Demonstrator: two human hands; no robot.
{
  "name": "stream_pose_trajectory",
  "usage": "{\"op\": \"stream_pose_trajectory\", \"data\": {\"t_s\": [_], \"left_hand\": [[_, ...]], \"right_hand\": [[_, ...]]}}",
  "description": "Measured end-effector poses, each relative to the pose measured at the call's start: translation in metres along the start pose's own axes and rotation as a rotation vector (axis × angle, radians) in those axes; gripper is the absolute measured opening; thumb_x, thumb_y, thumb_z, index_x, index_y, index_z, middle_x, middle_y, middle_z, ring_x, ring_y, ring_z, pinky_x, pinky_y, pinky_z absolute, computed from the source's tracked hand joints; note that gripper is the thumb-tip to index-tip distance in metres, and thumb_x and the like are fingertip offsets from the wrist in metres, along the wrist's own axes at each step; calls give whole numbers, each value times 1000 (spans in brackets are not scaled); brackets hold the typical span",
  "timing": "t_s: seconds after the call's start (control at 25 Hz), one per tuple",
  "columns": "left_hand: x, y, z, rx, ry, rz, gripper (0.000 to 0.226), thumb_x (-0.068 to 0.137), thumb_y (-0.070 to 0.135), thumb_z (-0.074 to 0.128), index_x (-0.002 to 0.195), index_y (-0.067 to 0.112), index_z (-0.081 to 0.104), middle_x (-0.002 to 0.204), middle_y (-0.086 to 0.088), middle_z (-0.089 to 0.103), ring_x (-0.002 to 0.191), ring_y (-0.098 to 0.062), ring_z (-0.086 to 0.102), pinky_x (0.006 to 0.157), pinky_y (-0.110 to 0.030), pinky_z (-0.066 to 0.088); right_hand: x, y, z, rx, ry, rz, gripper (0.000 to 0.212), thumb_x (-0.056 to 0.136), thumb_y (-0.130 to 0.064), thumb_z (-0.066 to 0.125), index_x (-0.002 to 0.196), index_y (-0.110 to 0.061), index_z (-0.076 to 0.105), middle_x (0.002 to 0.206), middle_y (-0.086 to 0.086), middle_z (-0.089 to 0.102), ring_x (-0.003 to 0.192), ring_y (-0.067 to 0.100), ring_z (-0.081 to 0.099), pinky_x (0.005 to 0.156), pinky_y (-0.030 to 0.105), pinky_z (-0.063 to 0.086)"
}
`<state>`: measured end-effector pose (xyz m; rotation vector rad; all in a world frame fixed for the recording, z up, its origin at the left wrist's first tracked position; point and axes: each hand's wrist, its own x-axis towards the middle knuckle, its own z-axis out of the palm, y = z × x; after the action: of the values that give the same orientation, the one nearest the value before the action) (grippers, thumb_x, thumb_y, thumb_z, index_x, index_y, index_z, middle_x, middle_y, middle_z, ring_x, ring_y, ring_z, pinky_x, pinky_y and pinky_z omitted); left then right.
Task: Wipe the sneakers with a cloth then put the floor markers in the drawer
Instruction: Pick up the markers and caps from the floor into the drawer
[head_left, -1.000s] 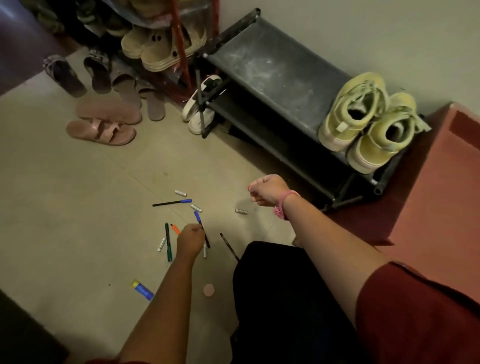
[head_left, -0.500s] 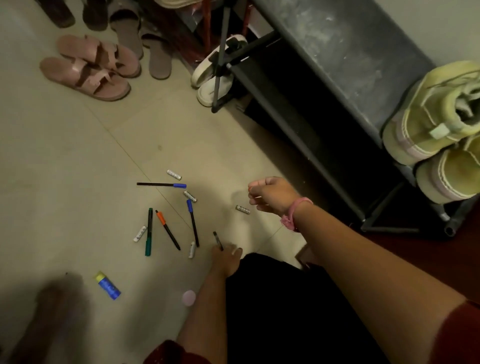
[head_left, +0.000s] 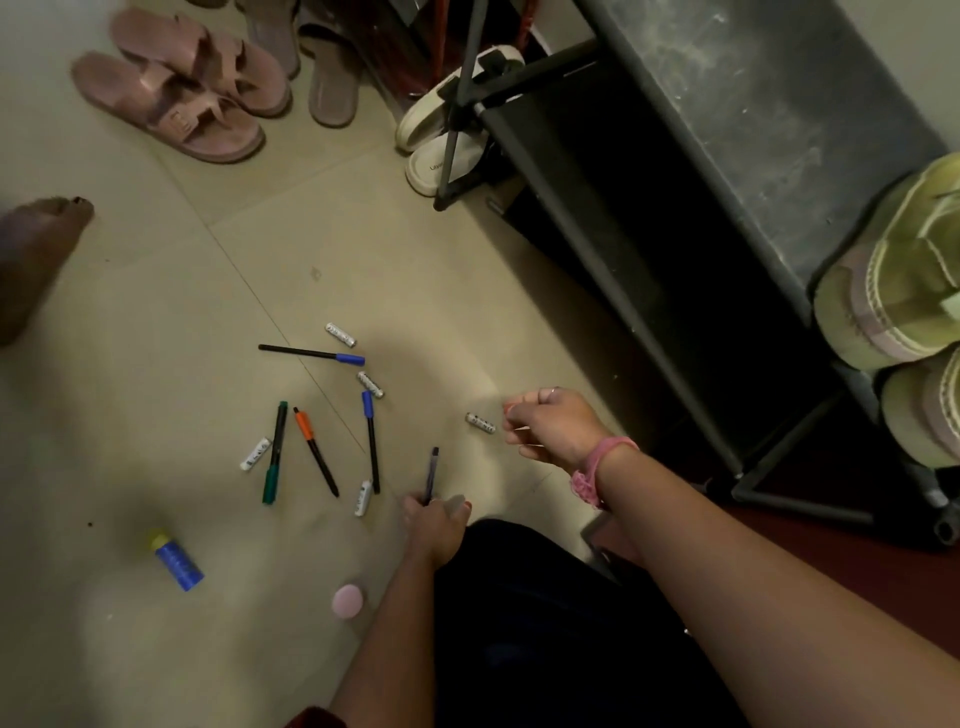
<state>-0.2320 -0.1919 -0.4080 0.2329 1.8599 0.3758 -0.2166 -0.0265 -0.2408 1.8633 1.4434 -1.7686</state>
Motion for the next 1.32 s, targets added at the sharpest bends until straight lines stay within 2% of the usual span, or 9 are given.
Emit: {"op": "stream_pose_trajectory", "data": {"t_s": [0.28, 0.44, 0.56, 0.68, 0.84, 0.96, 1.08, 1.2, 1.32], "left_hand": [[-3, -3, -9, -68, 106, 29, 58, 84, 37, 67, 122, -6, 58, 138, -19, 34, 129, -34, 39, 109, -35, 33], [-15, 14, -17, -422, 236, 117, 36, 74, 40, 66, 84, 5, 71, 94, -18, 68, 87, -27, 66, 76, -39, 50], [-46, 56, -40, -708, 144, 263, 23, 92, 17, 61, 112, 11, 71, 111, 7, 68, 101, -3, 63, 88, -22, 48], [-78, 82, -63, -656, -4, 496, 18, 93, 13, 60, 106, 16, 72, 115, 14, 65, 105, 3, 60, 84, -11, 47], [-91, 79, -85, -531, -117, 591, 14, 90, 15, 64, 89, 26, 72, 117, 17, 62, 102, 5, 60, 79, -13, 50], [-59, 53, -98, -599, 116, 432, 8, 92, 16, 61, 87, 15, 67, 109, 4, 69, 100, -11, 64, 80, -22, 49], [1, 12, -104, -318, 428, 177, 19, 92, 13, 59, 105, -1, 59, 104, -14, 65, 94, -28, 62, 76, -30, 48], [43, -10, -100, -65, 398, 44, 25, 89, 15, 63, 102, -5, 55, 102, -21, 63, 94, -35, 62, 80, -41, 52], [56, -8, -96, 116, 343, -15, 32, 89, 30, 63, 104, 3, 55, 102, -14, 64, 97, -31, 62, 77, -39, 53]], "right_hand": [[-4, -3, 0, 27, -33, -6, 14, 86, -4, 55, 81, -16, 61, 71, -2, 64, 66, 12, 59, 52, 19, 45], [-7, -3, 3, -9, -40, -9, 14, 87, -6, 54, 80, -17, 61, 76, -1, 63, 68, 12, 59, 51, 17, 45], [-12, -6, 7, -77, -71, -42, 12, 90, -27, 59, 97, -18, 63, 97, -4, 61, 88, 9, 56, 66, 21, 48], [-14, -11, 10, -61, -102, -98, 36, 91, -40, 56, 120, -18, 58, 115, -5, 57, 99, 8, 52, 86, 25, 45], [-22, -20, 14, 16, -98, -127, 28, 100, -27, 43, 114, -12, 63, 108, 1, 62, 94, 12, 57, 75, 21, 48], [-20, -22, 13, 92, 43, -149, 30, 102, -30, 35, 113, -16, 59, 99, 4, 68, 89, 12, 60, 67, 19, 40], [-17, -22, 10, 140, 129, -123, 28, 102, -34, 33, 106, -22, 58, 80, 0, 65, 81, 14, 60, 83, 35, 44], [-17, -19, 14, 142, 82, -71, 30, 102, -33, 33, 110, -20, 59, 77, 0, 64, 80, 16, 60, 90, 41, 46], [-19, -26, 18, 182, 52, -54, 31, 102, -32, 32, 111, -18, 58, 79, 1, 64, 80, 16, 61, 83, 36, 48]]}}
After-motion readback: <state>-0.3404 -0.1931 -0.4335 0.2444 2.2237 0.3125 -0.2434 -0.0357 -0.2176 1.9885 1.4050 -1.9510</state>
